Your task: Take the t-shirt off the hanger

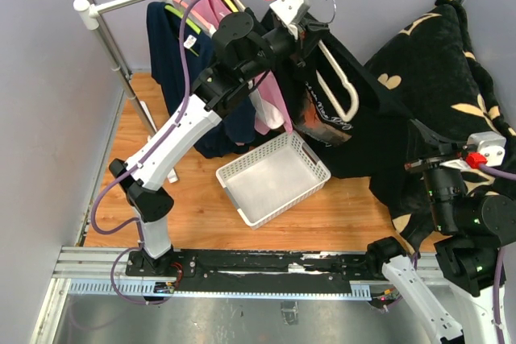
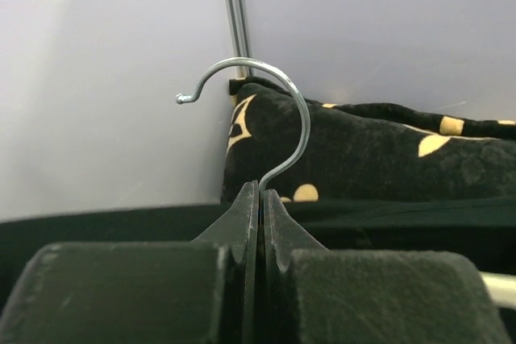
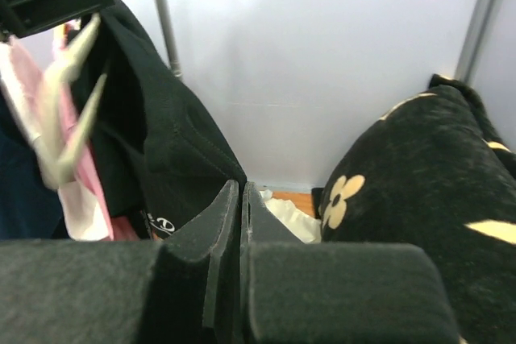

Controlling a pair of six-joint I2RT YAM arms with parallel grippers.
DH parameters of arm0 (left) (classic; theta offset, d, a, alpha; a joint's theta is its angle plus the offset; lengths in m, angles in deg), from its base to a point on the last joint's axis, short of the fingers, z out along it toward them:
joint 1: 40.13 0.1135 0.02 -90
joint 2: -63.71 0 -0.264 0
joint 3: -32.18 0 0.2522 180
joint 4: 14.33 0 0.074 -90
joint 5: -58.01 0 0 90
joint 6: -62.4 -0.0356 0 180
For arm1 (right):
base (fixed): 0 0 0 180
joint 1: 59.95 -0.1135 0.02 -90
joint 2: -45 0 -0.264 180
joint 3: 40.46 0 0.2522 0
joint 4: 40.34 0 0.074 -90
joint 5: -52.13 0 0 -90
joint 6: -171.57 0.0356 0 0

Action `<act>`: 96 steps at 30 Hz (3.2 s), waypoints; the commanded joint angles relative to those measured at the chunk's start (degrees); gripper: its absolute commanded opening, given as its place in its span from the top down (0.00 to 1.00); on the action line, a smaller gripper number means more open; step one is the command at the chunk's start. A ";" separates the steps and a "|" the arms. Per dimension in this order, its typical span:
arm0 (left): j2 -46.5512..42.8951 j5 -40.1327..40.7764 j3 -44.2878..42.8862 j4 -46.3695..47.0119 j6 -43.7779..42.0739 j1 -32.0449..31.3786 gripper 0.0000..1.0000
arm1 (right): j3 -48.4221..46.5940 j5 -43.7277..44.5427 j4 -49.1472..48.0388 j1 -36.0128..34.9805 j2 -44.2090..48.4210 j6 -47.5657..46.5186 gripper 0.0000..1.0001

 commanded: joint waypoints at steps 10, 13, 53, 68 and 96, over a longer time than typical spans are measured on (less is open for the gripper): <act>1.03 2.26 -3.75 3.22 -0.56 -0.15 0.99 | -0.50 3.64 -0.63 -0.51 -2.30 1.63 0.99; 1.05 4.38 -3.57 3.74 -1.15 -1.44 1.00 | -1.82 -0.89 0.97 -0.51 -3.95 1.13 0.81; 3.80 25.72 -0.65 8.96 -9.17 -15.22 0.99 | -11.78 -15.64 3.24 -0.51 -16.27 8.57 0.36; 3.30 27.79 0.13 10.58 -10.16 -16.77 0.99 | -9.43 -13.35 2.82 -0.51 -16.90 9.43 0.59; -5.74 28.72 11.71 13.39 -13.69 -17.22 0.23 | -8.22 -7.17 0.62 -0.55 -13.39 5.33 0.99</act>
